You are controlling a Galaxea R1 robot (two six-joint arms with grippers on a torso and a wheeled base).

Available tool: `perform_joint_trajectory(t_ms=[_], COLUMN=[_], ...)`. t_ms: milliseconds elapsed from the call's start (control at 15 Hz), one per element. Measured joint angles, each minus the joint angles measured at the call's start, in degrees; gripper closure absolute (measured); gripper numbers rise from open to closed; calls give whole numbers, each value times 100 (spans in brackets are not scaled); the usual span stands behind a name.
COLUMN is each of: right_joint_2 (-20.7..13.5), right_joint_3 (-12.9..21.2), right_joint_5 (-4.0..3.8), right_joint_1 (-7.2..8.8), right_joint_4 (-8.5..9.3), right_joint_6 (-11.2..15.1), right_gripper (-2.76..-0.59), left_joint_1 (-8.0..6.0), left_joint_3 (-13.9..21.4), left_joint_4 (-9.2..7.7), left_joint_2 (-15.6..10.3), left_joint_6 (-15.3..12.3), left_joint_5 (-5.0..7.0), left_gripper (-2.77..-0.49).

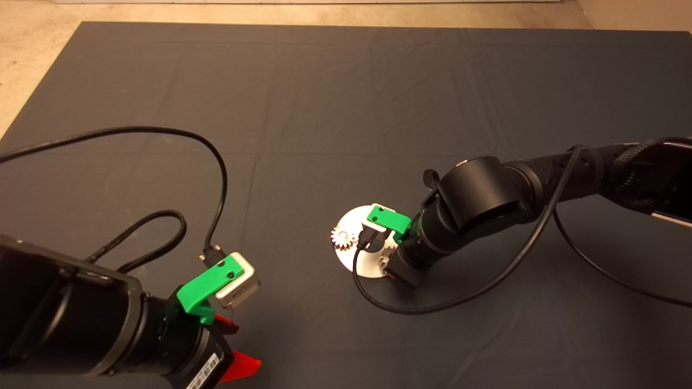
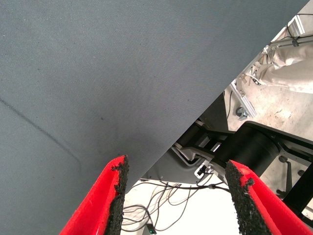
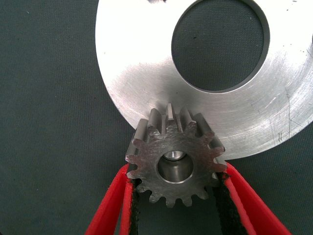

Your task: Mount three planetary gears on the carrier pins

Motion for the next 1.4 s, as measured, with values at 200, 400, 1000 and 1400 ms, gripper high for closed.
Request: perform_joint_trajectory(t_ms=[200,400,1000,1400], right_joint_2=[0,-2,-199,-977], right_joint_3=[-2,-7,51,233], right_joint_5=[-2,-24,-13,-27], right_joint_1=[0,0,33,550], right_joint_4=[0,5,6,13], right_joint_6=[-17,-17,-15,-11], right_gripper=[-102,-116,-164,-176], left_joint_1=[0,0,0,0], left_joint_3=[0,0,0,0], left_joint_4=[0,0,0,0], left_joint_2=[0,0,2,14], left_joint_6=[0,0,-1,-1], left_joint_5=[0,-5,-38,-44], left_gripper=[-133,-133,-133,-133])
